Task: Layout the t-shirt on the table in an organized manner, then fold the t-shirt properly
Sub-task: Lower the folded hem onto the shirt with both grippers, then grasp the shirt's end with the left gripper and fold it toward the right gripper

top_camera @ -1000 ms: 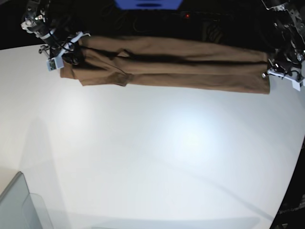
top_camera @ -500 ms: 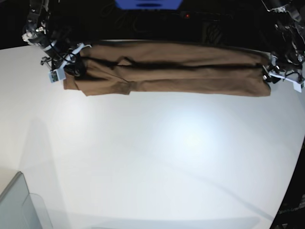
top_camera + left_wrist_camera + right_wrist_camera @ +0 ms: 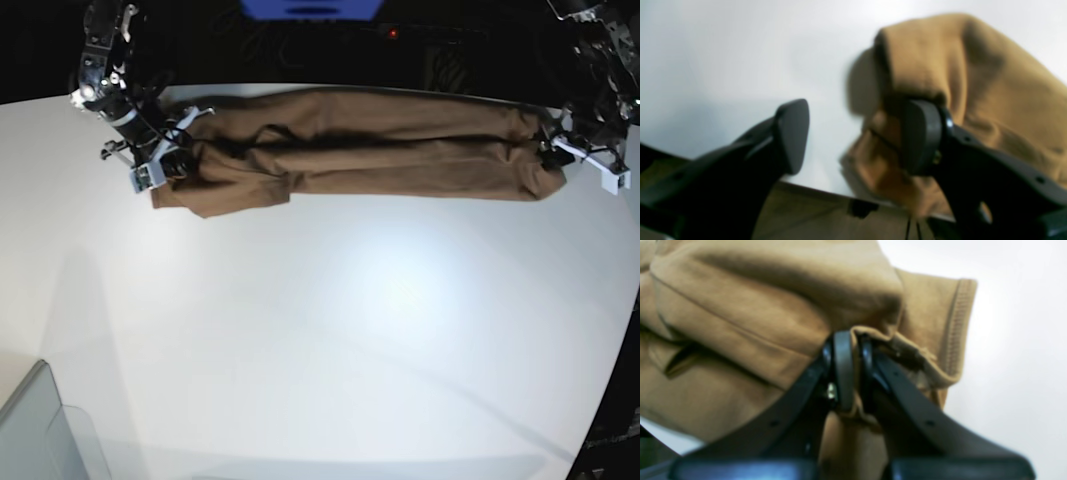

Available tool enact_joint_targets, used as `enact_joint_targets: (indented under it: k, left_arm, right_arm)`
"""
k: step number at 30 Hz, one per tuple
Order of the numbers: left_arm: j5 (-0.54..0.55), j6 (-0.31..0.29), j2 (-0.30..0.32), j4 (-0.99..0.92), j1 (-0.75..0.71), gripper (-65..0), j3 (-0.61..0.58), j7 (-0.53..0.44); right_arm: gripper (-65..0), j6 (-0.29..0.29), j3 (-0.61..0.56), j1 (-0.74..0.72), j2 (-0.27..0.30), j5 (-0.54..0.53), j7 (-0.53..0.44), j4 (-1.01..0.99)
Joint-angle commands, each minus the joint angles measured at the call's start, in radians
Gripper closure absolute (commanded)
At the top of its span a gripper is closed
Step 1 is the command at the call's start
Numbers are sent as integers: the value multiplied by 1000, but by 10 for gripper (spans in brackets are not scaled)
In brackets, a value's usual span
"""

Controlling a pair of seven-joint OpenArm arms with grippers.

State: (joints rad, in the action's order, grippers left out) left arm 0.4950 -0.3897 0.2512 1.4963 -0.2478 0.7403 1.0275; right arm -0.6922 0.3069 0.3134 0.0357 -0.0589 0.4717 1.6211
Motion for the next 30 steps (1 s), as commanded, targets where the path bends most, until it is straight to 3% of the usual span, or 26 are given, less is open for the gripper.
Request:
enact_joint_targets:
  k: [1, 10, 19, 30]
  left_arm:
    - [9, -7, 6, 31, -25, -421, 14, 18]
    - [1, -7, -43, 197, -45, -421, 138, 29]
    - [0, -10, -45, 189, -37, -421, 132, 20]
    - [-2, -7, -42, 50, 8, -421, 54, 15]
  right_arm:
    - [0, -6, -1, -7, 5, 17, 19, 6]
    - [0, -6, -1, -13, 3, 17, 20, 6]
    - [0, -6, -1, -15, 2, 17, 20, 6]
    - [0, -6, -1, -13, 0, 17, 20, 6]
